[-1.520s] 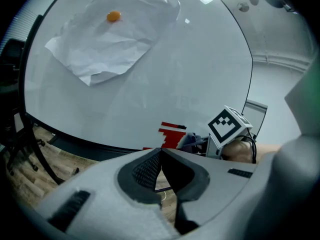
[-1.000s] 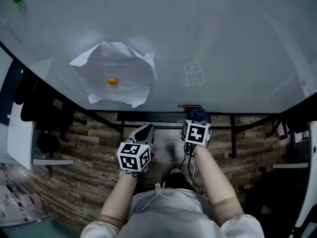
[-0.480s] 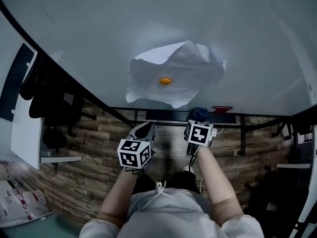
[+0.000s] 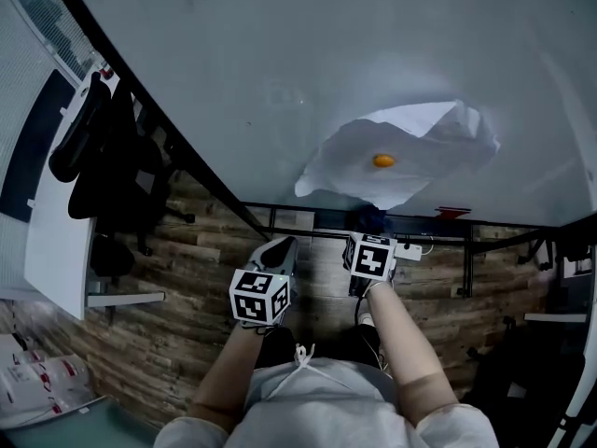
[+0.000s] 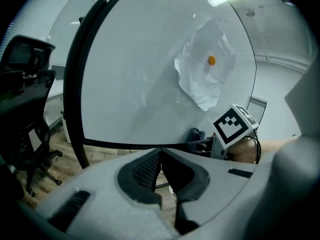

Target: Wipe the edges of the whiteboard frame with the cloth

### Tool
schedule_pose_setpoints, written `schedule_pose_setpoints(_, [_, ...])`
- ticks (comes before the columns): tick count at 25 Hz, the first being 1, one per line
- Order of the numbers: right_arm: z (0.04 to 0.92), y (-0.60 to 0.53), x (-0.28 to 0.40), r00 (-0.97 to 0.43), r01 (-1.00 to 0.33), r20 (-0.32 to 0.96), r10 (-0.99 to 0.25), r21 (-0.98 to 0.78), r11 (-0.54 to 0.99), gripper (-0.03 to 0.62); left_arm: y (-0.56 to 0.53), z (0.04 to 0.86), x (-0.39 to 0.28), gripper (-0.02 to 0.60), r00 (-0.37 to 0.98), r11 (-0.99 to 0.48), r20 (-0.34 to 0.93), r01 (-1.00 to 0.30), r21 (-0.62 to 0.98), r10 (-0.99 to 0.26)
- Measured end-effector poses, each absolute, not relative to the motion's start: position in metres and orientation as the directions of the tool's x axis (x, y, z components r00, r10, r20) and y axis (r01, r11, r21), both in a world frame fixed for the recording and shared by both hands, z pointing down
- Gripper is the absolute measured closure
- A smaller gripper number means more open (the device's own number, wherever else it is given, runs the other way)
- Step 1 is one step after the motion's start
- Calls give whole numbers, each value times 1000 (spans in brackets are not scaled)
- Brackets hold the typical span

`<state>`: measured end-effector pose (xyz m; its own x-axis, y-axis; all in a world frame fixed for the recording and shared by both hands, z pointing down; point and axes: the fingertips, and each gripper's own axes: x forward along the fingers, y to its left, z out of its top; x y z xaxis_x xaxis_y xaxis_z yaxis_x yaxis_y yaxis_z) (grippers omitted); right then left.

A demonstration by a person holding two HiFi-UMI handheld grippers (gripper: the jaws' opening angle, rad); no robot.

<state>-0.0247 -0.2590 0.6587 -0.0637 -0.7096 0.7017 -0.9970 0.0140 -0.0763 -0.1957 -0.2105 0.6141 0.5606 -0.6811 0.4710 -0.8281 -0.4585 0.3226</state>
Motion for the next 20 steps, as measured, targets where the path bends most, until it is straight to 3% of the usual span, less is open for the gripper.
schedule_pose_setpoints(7, [659,-266,-98,-115,-993,700,-704,-79,84,524,-208,618,-248,561,547,-458,471,-837,298,-693])
schedule_pose_setpoints(20, [660,-278,-174,-6,-1000,692,-722,-23,-13,525,-207,632,-341,563,567,-481,488,-823,303,-663])
